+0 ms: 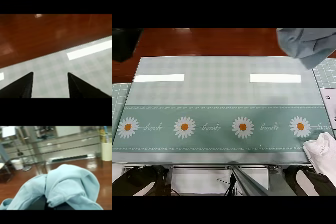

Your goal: Fold the shirts.

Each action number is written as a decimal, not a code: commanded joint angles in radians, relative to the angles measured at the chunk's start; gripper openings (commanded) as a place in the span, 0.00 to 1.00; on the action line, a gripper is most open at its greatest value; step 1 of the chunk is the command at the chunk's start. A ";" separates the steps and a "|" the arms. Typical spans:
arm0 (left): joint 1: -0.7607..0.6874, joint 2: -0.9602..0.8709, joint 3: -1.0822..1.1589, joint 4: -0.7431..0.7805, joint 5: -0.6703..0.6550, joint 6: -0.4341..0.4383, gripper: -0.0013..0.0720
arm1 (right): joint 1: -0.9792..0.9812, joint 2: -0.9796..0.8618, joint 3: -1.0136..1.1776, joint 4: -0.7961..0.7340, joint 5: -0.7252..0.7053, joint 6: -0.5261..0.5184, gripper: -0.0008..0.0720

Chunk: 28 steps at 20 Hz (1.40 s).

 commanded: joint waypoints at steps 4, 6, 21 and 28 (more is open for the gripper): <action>0.000 0.018 -0.037 -0.005 -0.303 -0.001 0.72 | 0.227 0.013 -0.002 -0.042 0.313 0.060 0.04; 0.000 0.018 -0.092 -0.004 -0.304 -0.001 0.72 | 0.426 -0.046 -0.024 -0.193 0.316 0.102 0.04; 0.000 -0.031 -0.724 -0.265 -0.024 -0.027 0.72 | 0.777 -0.524 -0.065 -0.529 0.295 0.172 0.47; 0.077 -0.159 -0.724 -0.265 0.113 -0.059 0.72 | 0.699 -0.293 -0.065 -0.842 0.438 0.186 0.70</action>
